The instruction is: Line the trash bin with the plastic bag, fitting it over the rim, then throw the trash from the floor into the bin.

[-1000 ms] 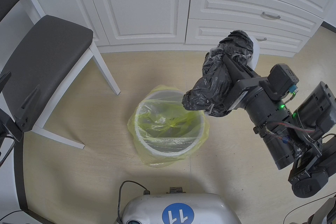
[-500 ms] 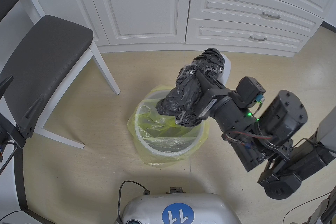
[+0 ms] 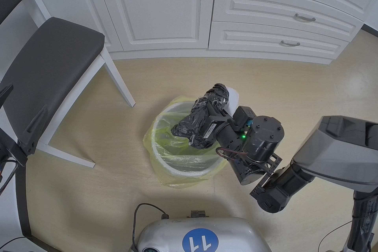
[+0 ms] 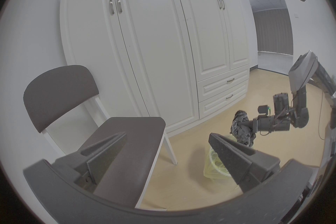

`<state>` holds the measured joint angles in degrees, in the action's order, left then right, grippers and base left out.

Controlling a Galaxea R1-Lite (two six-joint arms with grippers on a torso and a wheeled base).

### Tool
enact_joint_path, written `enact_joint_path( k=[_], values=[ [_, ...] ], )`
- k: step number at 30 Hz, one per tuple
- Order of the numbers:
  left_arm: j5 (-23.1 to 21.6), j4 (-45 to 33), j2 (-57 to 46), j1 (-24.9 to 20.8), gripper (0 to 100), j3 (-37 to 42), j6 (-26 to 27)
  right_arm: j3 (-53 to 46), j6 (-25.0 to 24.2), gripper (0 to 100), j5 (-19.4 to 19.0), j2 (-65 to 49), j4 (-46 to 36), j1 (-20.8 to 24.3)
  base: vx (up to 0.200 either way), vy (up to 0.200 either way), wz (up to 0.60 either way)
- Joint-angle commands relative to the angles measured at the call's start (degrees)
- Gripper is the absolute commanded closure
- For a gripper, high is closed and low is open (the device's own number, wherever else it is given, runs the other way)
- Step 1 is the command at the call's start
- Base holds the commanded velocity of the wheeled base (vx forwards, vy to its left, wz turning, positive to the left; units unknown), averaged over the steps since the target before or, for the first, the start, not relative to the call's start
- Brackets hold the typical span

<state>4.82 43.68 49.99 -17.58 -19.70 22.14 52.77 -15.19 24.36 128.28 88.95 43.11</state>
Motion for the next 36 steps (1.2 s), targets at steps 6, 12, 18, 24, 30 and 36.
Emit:
enact_joint_path(
  k=[6,12,18,24,30,36],
  values=[
    [0.0,0.1,-0.1,0.0,0,-0.2,0.0,5.5,-0.1,100,0.0,11.1,1.0,-2.9,0.000,0.000,0.00],
    [0.0,0.1,-0.2,0.0,0,-0.3,-0.1,7.2,-0.1,100,0.0,13.9,1.0,-3.4,0.000,0.000,0.00],
    [0.0,0.1,-0.4,0.0,0,-0.3,0.0,6.9,-0.2,100,0.0,14.2,1.0,-3.0,0.000,0.000,0.00],
    [0.0,0.1,-0.9,0.0,0,-0.4,0.0,4.8,-0.1,100,0.0,13.5,1.0,-1.4,0.000,0.000,0.00],
    [0.0,0.1,-0.8,0.0,0,-0.5,-0.1,0.8,0.1,100,-1.3,13.1,1.0,-0.2,0.000,0.000,0.00],
    [0.0,0.1,-0.9,0.0,0,-0.6,-0.3,-2.2,0.4,100,-3.4,12.9,1.0,0.2,0.000,0.000,0.00]
  ],
)
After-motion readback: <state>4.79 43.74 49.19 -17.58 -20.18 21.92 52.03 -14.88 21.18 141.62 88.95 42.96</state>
